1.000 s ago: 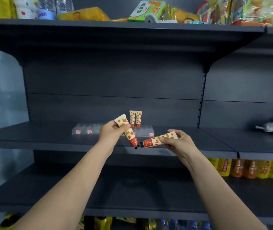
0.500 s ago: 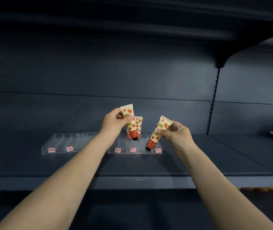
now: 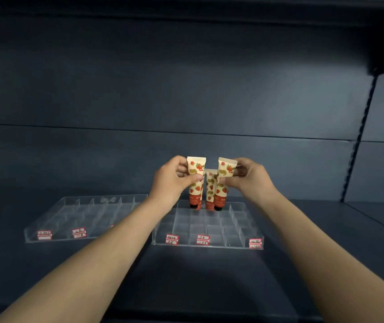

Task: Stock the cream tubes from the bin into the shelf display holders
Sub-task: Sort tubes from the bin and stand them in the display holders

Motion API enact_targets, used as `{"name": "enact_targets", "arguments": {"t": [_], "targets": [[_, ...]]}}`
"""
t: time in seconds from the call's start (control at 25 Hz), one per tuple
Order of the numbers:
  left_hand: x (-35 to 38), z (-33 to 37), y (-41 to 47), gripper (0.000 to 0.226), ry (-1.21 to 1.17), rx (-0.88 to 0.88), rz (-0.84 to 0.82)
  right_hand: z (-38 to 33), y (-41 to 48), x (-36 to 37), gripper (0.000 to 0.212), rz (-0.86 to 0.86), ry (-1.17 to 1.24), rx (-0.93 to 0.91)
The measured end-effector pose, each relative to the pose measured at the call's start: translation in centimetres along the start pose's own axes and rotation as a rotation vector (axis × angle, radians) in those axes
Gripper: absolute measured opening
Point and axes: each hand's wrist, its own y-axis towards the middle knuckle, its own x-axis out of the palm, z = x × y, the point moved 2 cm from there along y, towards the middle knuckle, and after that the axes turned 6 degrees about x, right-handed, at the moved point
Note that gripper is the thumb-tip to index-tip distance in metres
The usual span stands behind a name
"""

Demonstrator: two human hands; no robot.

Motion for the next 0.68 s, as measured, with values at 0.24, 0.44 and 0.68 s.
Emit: {"name": "enact_targets", "arguments": {"t": [0.24,0.44,0.68], "targets": [[1.6,-2.4,-0.3,0.029,0.07,-0.011,-0.099,1.8,1.2,0.0,0.036,0.039,0.054,0.053],[1.8,-3.4,-0.4,0.031,0.141,-0.027,-0.121,2.2,1.5,0.4,0.039,0.035,0.049,0.075],[1.8,-3.8,-0.6,0.027,0.198,-0.046,-0.168,3.2,1.7,1.8,0.038,-0.017,0.005,0.108]]}}
